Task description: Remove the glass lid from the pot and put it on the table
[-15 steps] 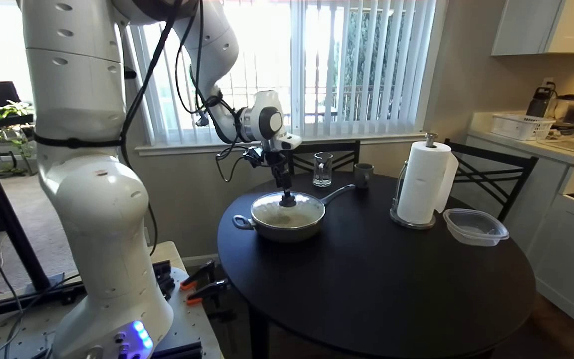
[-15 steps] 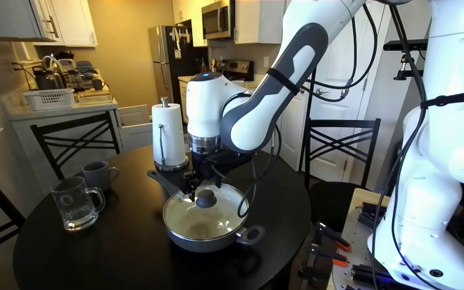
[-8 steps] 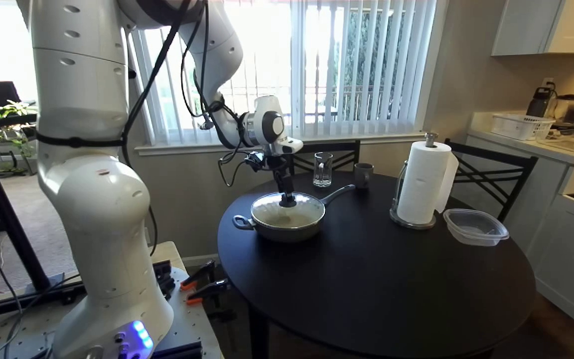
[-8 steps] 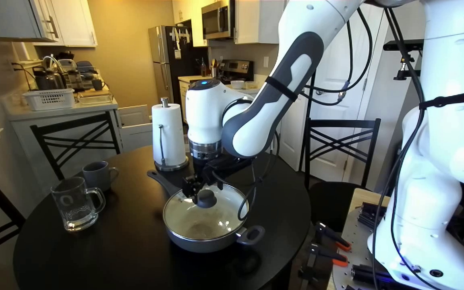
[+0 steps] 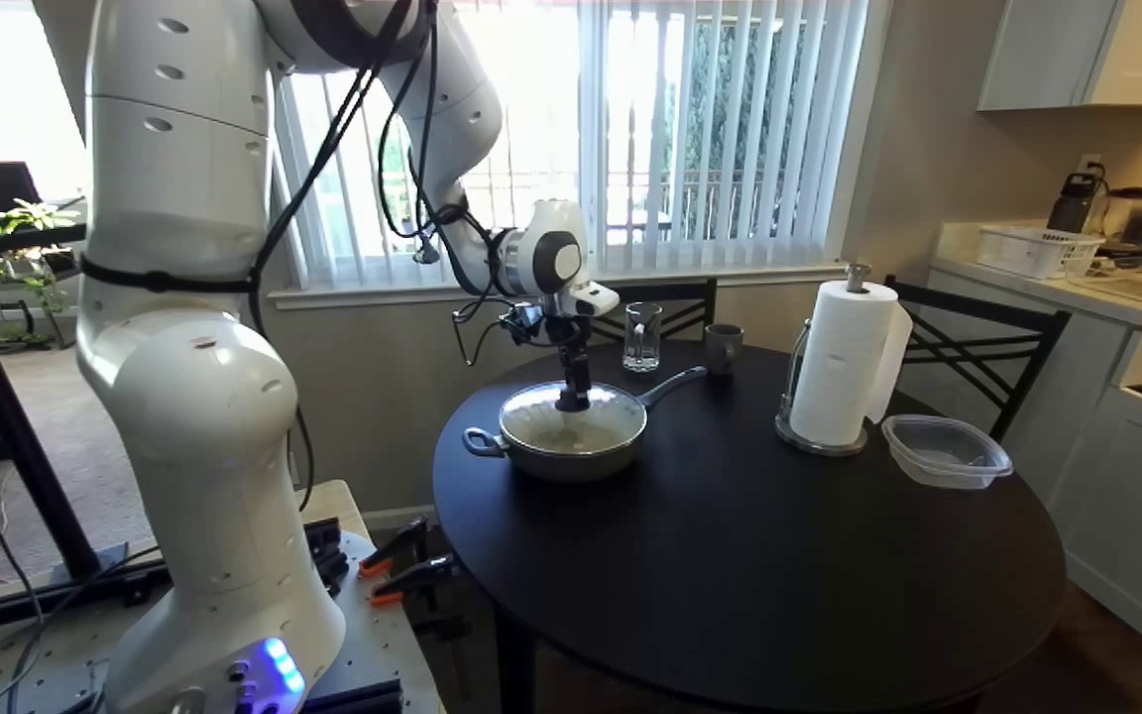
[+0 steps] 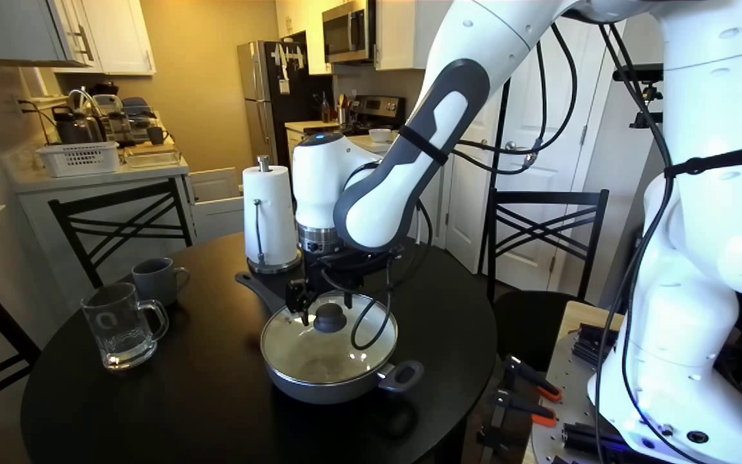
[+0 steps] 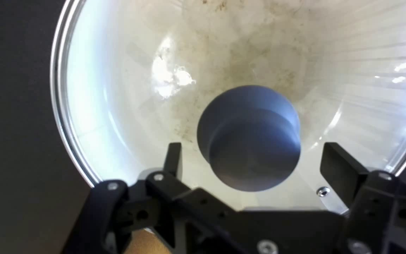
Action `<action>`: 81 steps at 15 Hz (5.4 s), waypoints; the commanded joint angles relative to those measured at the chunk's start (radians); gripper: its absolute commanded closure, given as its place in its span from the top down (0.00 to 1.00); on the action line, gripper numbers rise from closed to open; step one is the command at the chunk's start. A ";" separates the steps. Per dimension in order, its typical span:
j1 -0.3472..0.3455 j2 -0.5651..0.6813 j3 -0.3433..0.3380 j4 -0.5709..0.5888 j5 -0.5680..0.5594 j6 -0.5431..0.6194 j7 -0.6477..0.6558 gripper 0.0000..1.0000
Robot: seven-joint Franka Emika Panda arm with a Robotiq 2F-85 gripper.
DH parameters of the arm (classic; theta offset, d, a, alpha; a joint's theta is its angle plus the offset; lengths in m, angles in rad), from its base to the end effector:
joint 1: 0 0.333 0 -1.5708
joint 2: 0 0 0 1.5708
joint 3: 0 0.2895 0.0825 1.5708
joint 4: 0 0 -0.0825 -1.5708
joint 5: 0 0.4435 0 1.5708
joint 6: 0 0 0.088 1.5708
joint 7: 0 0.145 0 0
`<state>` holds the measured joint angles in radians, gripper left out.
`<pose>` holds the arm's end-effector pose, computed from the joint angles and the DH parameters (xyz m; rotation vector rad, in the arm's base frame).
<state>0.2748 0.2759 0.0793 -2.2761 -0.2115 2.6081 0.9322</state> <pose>0.5331 0.2005 0.1270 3.0371 -0.6197 0.1573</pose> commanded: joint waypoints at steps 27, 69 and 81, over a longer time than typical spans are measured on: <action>-0.032 0.049 0.009 0.125 0.224 -0.225 -0.119 1.00; -0.171 -0.035 -0.114 0.178 0.241 -0.367 -0.080 0.33; -0.323 0.039 -0.245 0.164 0.272 -0.318 -0.088 0.33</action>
<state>-0.0308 0.2952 -0.1627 -2.1092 0.0303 2.2705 0.8354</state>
